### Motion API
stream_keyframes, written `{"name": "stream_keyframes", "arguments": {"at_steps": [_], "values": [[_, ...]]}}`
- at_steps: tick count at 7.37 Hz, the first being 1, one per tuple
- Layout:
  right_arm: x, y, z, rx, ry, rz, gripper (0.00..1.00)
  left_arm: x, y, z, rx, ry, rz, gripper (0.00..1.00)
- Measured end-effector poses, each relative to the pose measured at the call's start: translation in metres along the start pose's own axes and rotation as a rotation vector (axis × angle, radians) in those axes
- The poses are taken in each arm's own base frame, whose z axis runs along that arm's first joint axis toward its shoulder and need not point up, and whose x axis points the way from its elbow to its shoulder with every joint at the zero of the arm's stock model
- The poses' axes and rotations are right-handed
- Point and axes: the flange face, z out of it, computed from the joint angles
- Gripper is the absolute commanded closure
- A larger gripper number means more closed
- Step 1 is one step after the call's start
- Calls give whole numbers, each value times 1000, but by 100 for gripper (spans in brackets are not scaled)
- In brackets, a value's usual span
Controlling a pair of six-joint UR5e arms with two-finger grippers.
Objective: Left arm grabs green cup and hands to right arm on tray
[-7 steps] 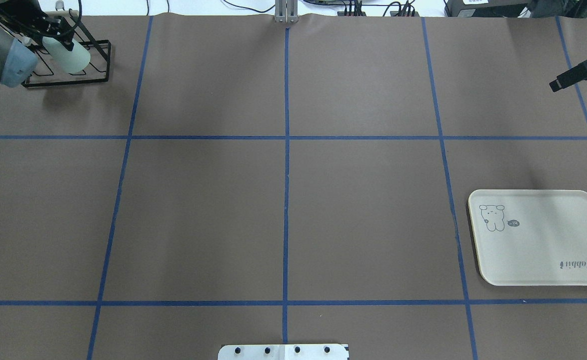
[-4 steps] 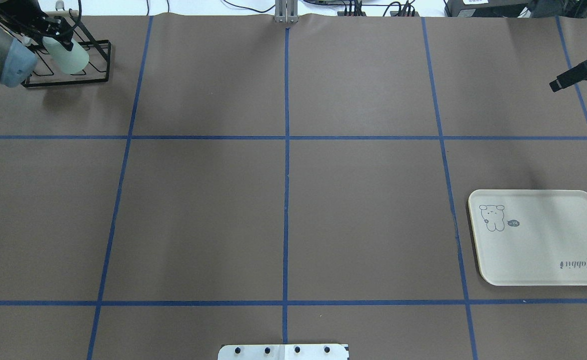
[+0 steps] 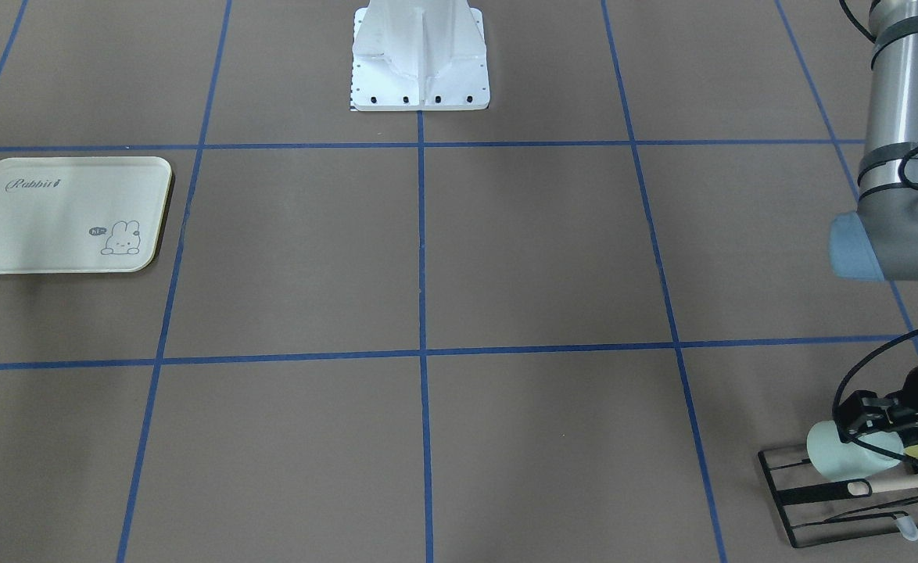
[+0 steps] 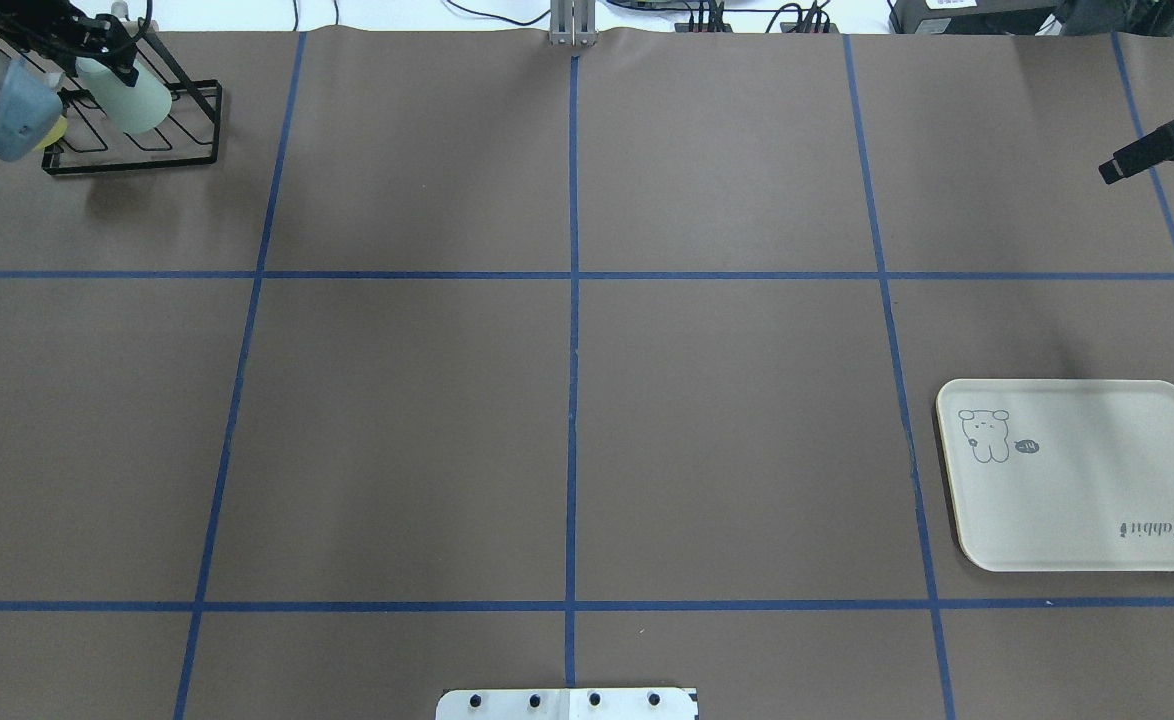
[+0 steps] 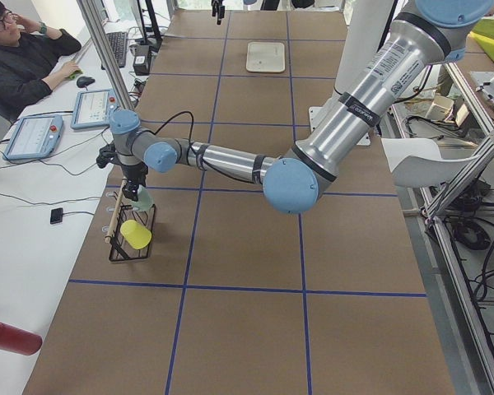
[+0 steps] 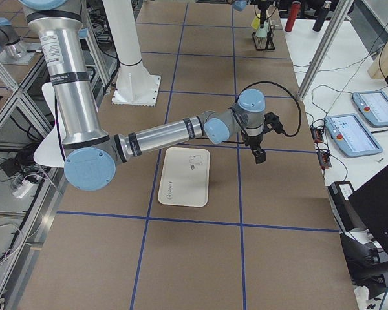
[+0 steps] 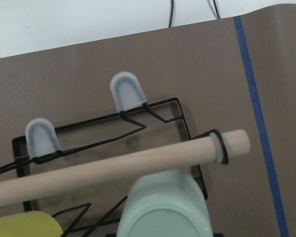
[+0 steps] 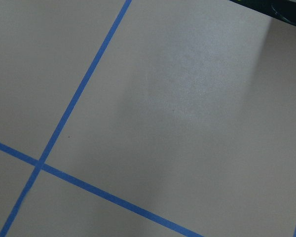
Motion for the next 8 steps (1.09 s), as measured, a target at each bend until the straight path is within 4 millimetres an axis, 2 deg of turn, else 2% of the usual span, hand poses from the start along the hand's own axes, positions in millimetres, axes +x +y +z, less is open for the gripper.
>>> {"name": "stream_keyframes", "arguments": {"at_steps": [2, 5, 6, 8], "values": [[0, 0, 0, 0, 0, 0, 0, -9, -2, -23, 8, 54, -12, 85], [0, 0, 0, 0, 0, 0, 0, -37, 15, -64, 26, 160, -29, 89], [0, 0, 0, 1, 0, 0, 0, -46, 17, -82, 39, 197, -35, 94], [-2, -1, -2, 4, -1, -4, 0, -53, 18, -119, 76, 250, -52, 94]]}}
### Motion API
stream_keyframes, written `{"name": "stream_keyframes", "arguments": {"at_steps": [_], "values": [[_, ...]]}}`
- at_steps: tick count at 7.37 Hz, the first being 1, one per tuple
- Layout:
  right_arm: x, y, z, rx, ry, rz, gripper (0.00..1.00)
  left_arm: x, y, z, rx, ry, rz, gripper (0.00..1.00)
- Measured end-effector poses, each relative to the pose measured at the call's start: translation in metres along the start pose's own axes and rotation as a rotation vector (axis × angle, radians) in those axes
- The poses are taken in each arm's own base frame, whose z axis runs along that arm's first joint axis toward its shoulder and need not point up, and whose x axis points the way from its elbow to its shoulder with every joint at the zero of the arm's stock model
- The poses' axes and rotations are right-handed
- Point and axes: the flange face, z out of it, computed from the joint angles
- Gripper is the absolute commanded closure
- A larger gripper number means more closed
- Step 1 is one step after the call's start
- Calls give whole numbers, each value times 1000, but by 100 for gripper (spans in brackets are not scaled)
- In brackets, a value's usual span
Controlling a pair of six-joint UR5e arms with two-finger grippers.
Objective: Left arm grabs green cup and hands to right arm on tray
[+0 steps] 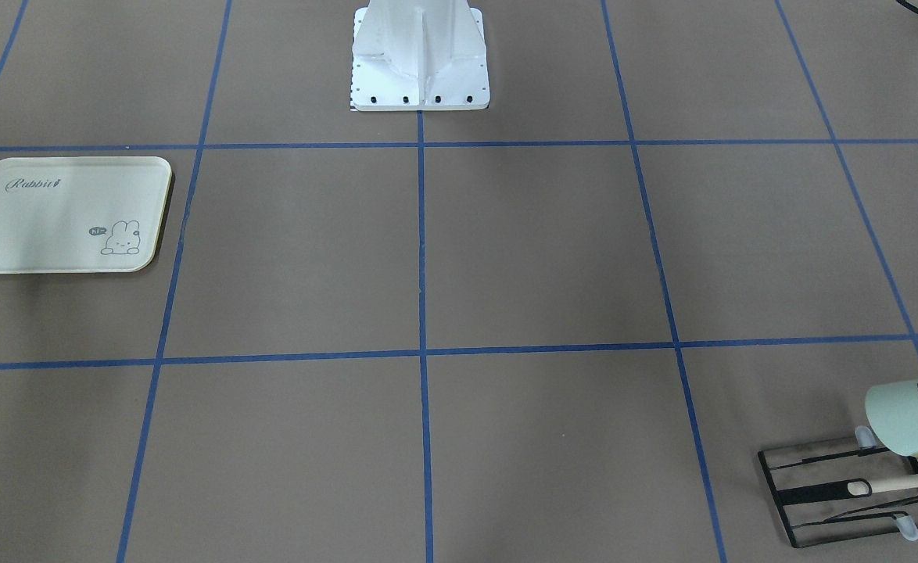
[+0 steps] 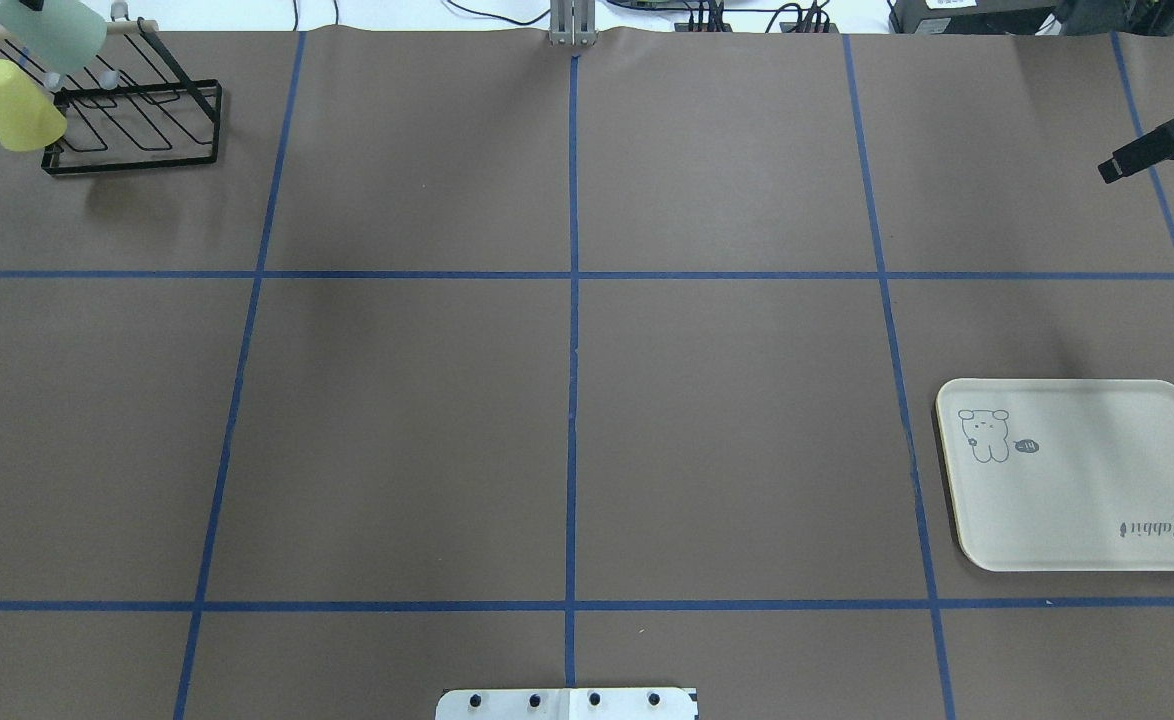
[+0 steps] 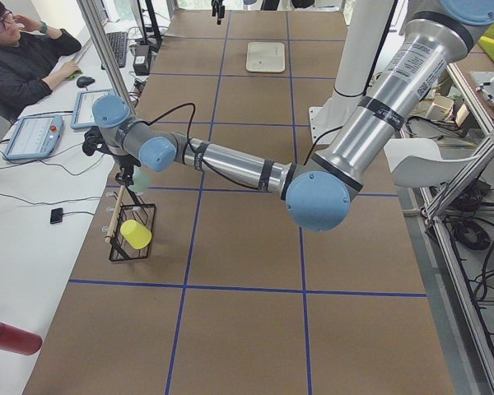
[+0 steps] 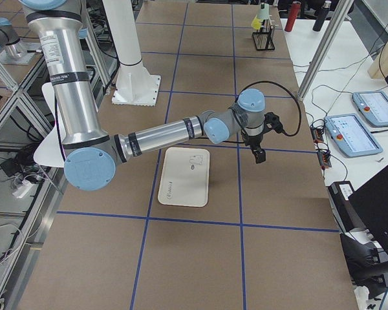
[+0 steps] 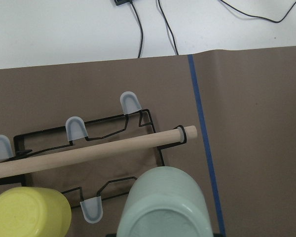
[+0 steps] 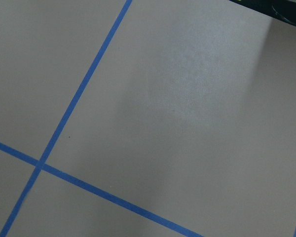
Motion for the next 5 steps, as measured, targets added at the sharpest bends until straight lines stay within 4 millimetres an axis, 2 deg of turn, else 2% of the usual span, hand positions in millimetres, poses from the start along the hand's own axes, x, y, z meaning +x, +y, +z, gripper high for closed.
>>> {"name": "stream_keyframes", "arguments": {"at_steps": [1, 3, 4, 5], "values": [[-5, -1, -1, 5, -4, -9, 0, 8, 1, -10, 16, 15, -33, 94], [-22, -5, -5, 10, -52, -5, 0, 28, 5, -17, 28, 35, -126, 93], [-33, -9, -11, 28, -91, 43, 0, 48, 8, -18, 31, 50, -166, 94], [-46, -15, -20, 74, -127, 112, 0, 79, 15, -19, 33, 73, -212, 94]]}}
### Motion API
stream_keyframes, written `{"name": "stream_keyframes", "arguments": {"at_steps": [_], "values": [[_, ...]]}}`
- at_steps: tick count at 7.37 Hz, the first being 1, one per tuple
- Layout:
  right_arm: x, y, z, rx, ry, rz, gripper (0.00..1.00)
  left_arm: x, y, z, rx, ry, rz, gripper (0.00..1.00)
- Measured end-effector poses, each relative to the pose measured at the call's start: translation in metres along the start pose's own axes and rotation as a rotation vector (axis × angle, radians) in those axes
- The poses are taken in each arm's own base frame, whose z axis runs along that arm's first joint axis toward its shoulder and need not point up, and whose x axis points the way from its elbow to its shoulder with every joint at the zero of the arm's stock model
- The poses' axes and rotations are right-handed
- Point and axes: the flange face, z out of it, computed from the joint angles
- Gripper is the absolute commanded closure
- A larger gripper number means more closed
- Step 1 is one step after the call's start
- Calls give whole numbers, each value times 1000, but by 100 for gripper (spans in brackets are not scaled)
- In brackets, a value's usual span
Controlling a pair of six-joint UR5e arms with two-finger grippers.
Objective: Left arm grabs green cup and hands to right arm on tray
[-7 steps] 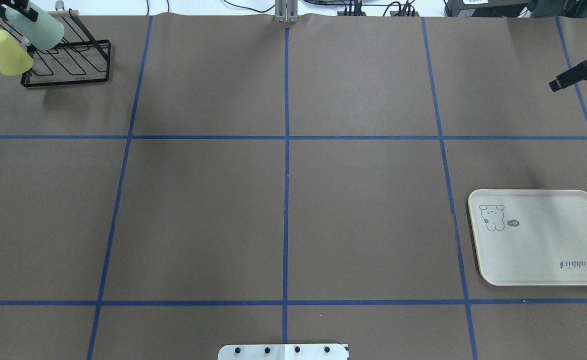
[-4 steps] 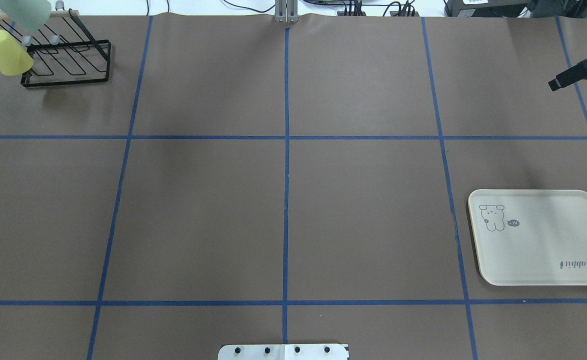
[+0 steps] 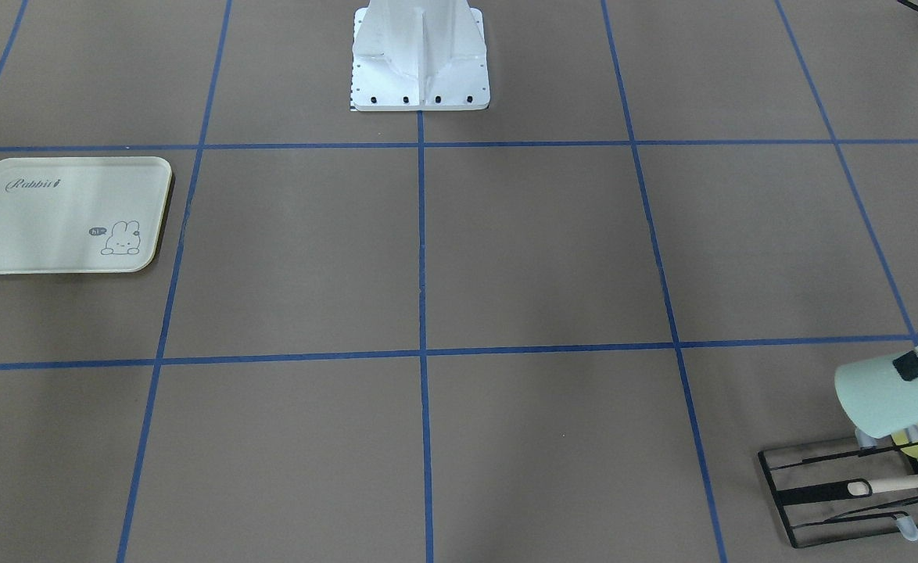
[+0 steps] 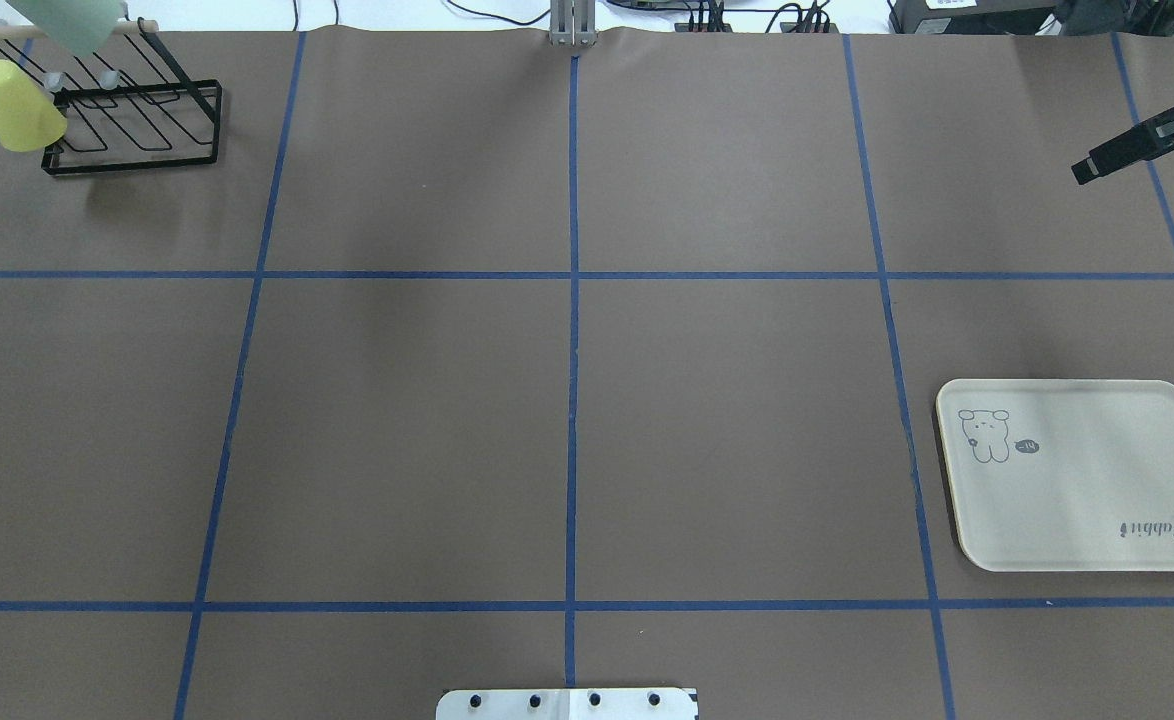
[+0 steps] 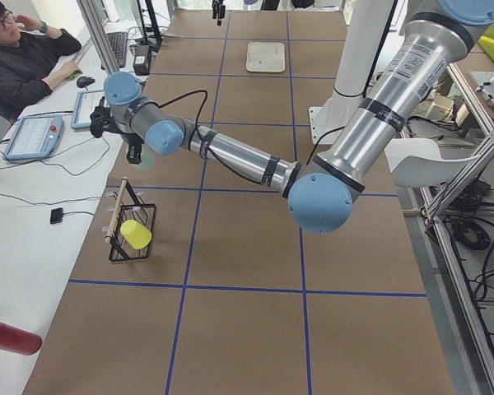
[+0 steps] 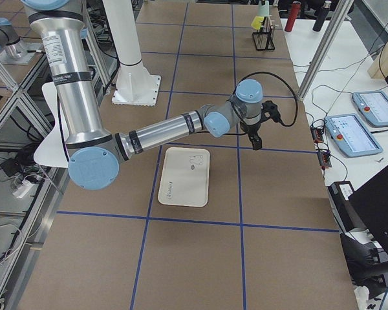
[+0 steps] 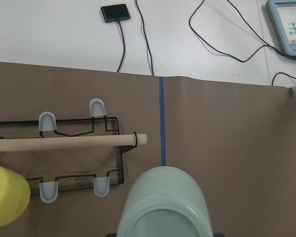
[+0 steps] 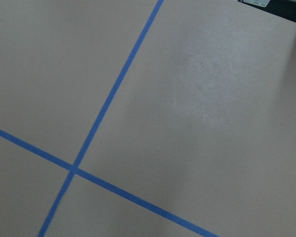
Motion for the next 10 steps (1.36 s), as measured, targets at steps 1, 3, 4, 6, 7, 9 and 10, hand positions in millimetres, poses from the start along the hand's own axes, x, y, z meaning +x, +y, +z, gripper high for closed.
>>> {"name": "stream_keyframes", "arguments": {"at_steps": [1, 3, 4, 6, 7, 9, 10], "values": [[-15, -2, -4, 58, -46, 75, 0, 31, 20, 2, -3, 28, -51, 94], [-41, -2, -9, 128, -137, 182, 0, 75, 59, 2, -5, 100, -158, 96], [-54, -1, -9, 145, -186, 222, 0, 100, 79, 5, -17, 150, -211, 96], [-82, 6, -12, 185, -309, 306, 0, 148, 122, 13, -63, 250, -298, 96], [-95, 10, -14, 198, -369, 335, 0, 170, 143, 12, -95, 289, -343, 96], [-119, 17, -19, 213, -486, 371, 0, 212, 183, 6, -165, 356, -420, 96], [-132, 20, -23, 225, -553, 395, 0, 232, 201, 8, -192, 379, -444, 96]]}}
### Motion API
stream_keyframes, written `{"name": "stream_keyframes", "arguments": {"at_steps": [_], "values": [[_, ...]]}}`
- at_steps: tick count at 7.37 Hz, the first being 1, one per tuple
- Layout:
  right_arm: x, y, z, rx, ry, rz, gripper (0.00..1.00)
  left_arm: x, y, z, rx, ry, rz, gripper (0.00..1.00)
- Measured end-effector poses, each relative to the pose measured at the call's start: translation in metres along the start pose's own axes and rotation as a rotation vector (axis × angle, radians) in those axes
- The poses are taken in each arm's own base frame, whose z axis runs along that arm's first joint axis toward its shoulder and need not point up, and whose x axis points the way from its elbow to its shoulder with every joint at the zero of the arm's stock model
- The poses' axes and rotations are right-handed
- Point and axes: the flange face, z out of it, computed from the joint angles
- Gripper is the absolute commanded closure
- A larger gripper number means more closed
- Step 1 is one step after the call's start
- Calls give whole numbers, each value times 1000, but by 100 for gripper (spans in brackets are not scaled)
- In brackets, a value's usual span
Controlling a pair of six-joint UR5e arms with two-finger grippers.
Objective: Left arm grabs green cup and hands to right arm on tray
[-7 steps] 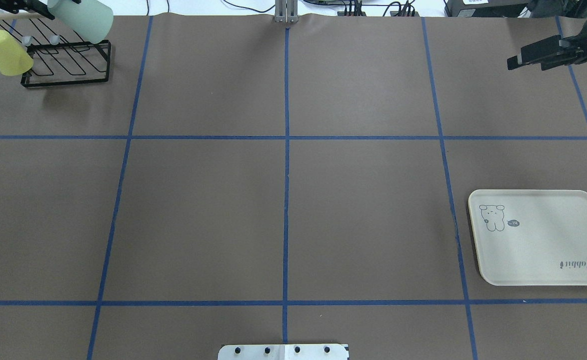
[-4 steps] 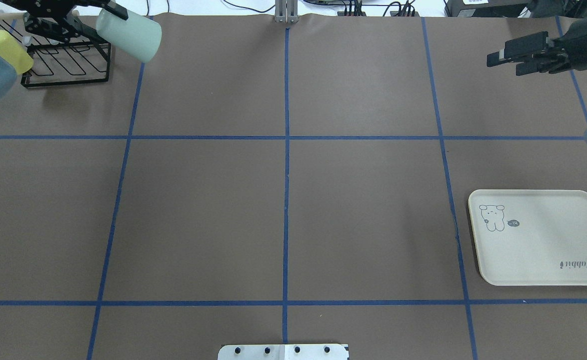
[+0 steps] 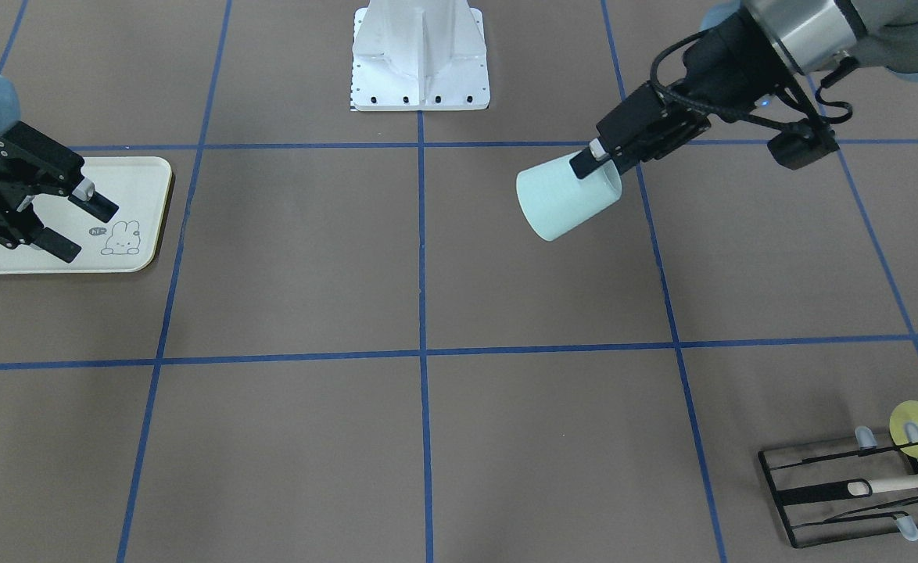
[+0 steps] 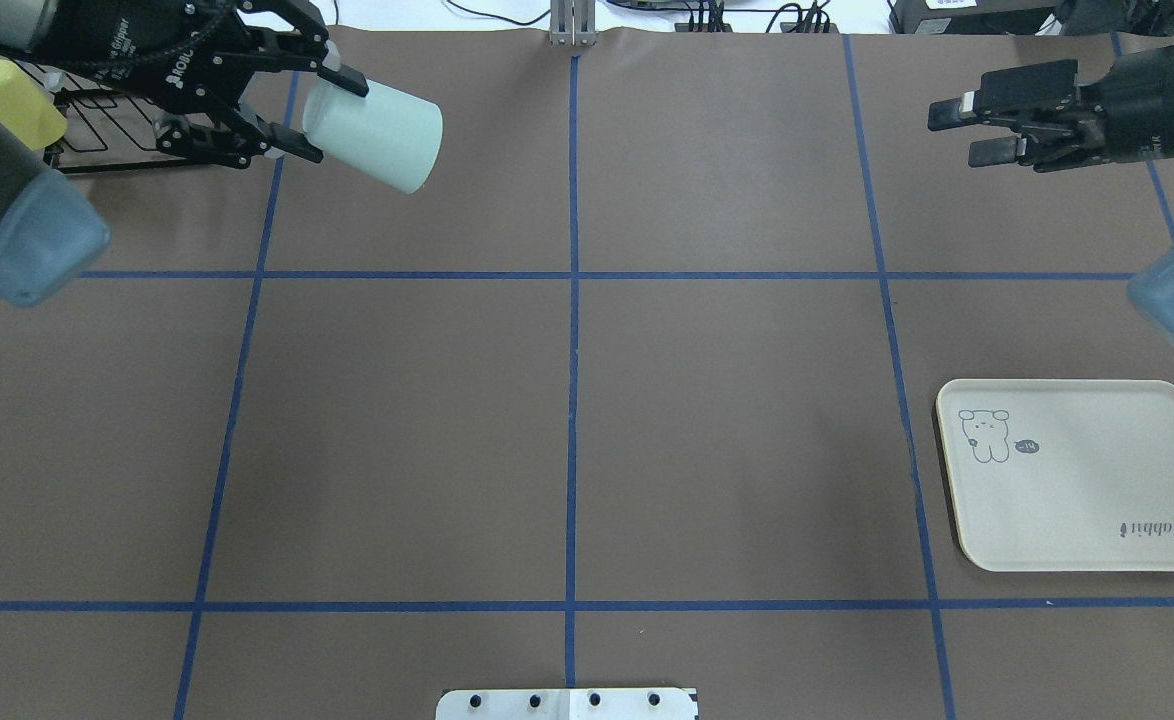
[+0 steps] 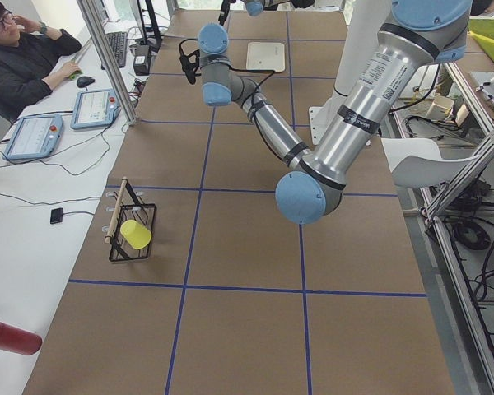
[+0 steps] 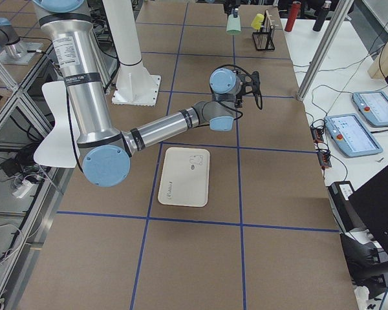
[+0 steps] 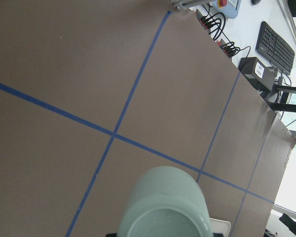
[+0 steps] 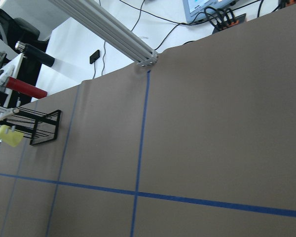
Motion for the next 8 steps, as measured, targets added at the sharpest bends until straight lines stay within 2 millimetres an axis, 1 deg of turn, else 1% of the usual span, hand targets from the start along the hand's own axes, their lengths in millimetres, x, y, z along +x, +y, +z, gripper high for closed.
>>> {"name": "stream_keyframes", "arguments": {"at_steps": [2, 3, 4, 6, 8], "values": [[-16, 23, 11, 22, -146, 56, 0, 3, 42, 29, -60, 25, -40, 96], [-22, 36, 18, 29, -216, 80, 0, 5, 57, 37, -94, 43, -63, 96], [-28, 49, 24, 35, -286, 103, 0, 6, 70, 40, -127, 69, -81, 96], [-38, 70, 29, 34, -421, 151, 0, 9, 89, 36, -179, 159, -93, 96], [-46, 93, 35, 21, -548, 188, 0, 10, 109, 38, -227, 255, -85, 96]]}}
